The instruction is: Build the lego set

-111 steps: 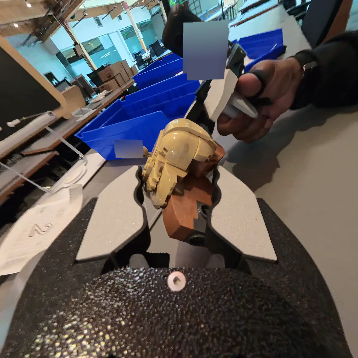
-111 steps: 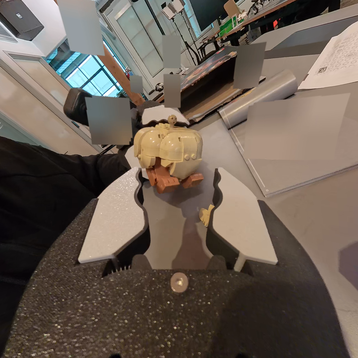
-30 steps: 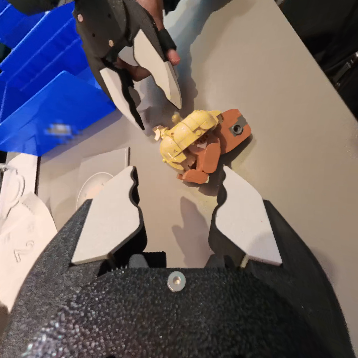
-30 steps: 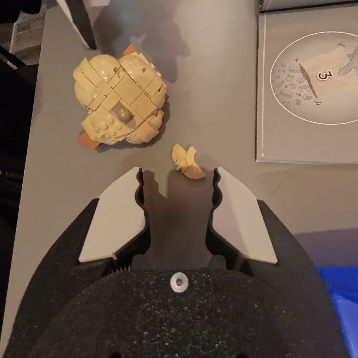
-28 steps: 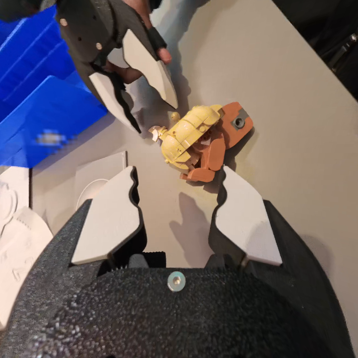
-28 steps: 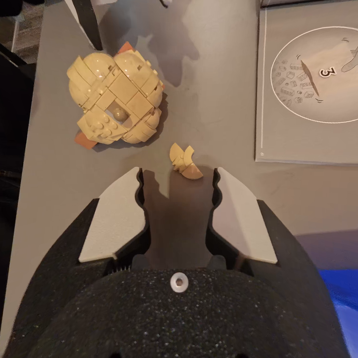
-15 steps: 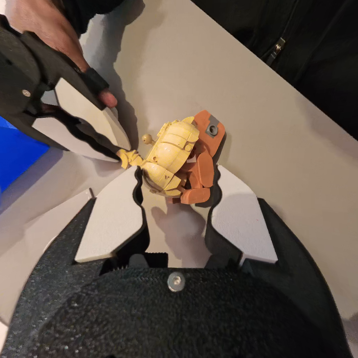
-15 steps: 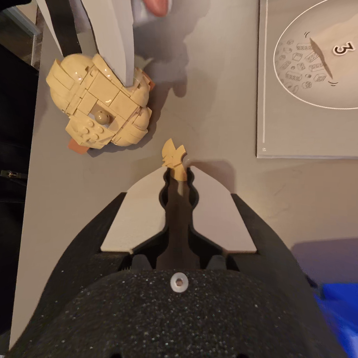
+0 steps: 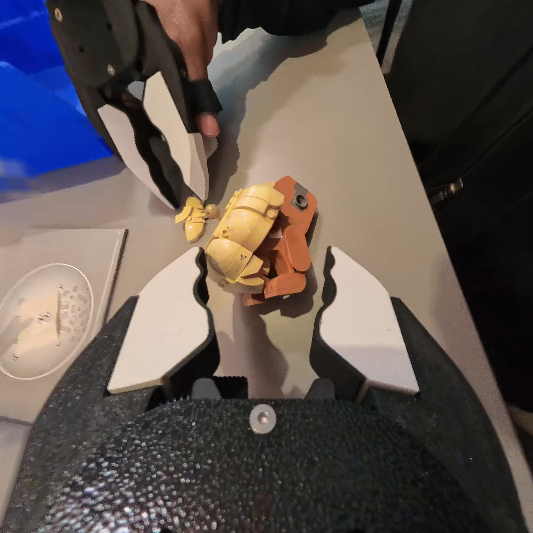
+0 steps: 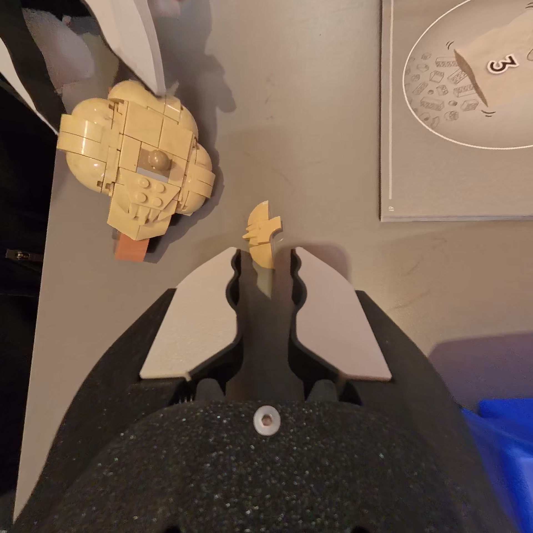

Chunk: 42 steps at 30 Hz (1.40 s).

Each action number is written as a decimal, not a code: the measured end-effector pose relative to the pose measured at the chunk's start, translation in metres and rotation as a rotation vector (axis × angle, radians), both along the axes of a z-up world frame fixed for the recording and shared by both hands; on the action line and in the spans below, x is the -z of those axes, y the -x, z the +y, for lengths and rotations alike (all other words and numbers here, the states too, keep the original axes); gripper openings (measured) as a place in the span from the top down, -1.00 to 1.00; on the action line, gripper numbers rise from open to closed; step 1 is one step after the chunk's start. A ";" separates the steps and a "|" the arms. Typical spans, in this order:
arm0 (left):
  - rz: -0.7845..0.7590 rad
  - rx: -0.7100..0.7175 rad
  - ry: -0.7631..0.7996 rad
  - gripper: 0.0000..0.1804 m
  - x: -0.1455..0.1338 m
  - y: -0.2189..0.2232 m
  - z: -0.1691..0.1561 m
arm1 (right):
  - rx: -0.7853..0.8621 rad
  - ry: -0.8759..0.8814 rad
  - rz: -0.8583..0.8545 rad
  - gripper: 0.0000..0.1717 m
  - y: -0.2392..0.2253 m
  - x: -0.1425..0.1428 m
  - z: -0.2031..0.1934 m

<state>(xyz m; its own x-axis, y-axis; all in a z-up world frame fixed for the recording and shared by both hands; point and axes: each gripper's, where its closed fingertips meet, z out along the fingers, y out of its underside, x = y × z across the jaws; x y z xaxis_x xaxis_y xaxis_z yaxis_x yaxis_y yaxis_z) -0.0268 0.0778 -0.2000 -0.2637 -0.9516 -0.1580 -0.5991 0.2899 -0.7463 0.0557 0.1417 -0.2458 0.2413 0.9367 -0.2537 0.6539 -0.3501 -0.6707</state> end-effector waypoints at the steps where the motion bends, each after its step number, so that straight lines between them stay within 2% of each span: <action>1: -0.014 0.030 -0.049 0.10 -0.001 0.003 0.000 | -0.003 -0.002 -0.004 0.58 0.001 0.000 -0.001; 3: -0.034 0.107 -0.117 0.02 0.000 0.006 0.000 | -0.009 -0.013 -0.015 0.56 0.004 0.001 -0.003; 6: -0.030 0.183 -0.133 -0.04 0.010 0.002 -0.001 | -0.008 -0.035 -0.031 0.58 0.008 0.002 -0.004; 10: -0.032 0.235 -0.190 -0.03 0.024 -0.009 0.005 | 0.016 -0.069 -0.066 0.70 0.007 0.003 0.001; 12: -0.046 0.249 -0.203 0.02 0.026 -0.013 0.005 | 0.020 -0.069 -0.069 0.80 0.007 0.004 0.001; 14: -0.082 0.247 -0.208 0.07 0.025 -0.017 0.006 | 0.022 -0.061 -0.059 0.81 0.007 0.004 0.001; 17: -0.110 0.207 -0.156 0.07 0.025 -0.020 0.007 | 0.034 -0.050 -0.041 0.82 0.007 0.004 0.003; 23: -0.063 0.060 0.013 0.08 0.030 -0.020 0.018 | 0.103 -0.034 -0.011 0.84 -0.003 0.001 0.013; 26: -0.056 0.025 0.044 0.08 0.031 -0.021 0.021 | 0.129 -0.030 0.018 0.85 -0.009 -0.005 0.015; 32: -0.043 -0.057 0.080 0.08 0.030 -0.028 0.026 | 0.158 -0.079 0.096 0.86 -0.012 -0.042 0.010; 38: -0.014 -0.133 0.072 0.09 0.028 -0.035 0.027 | 0.195 -0.165 0.186 0.86 -0.008 -0.086 -0.018; 42: -0.005 -0.175 0.077 0.09 0.025 -0.040 0.026 | 0.203 -0.205 0.181 0.87 0.001 -0.095 -0.042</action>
<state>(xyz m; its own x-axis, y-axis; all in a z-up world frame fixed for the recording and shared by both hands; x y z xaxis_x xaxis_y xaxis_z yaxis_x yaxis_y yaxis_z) 0.0131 0.1039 -0.2251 -0.0924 -0.9922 -0.0841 -0.6319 0.1237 -0.7651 0.0544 0.0995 -0.1508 0.3963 0.9101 -0.1209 0.4486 -0.3069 -0.8394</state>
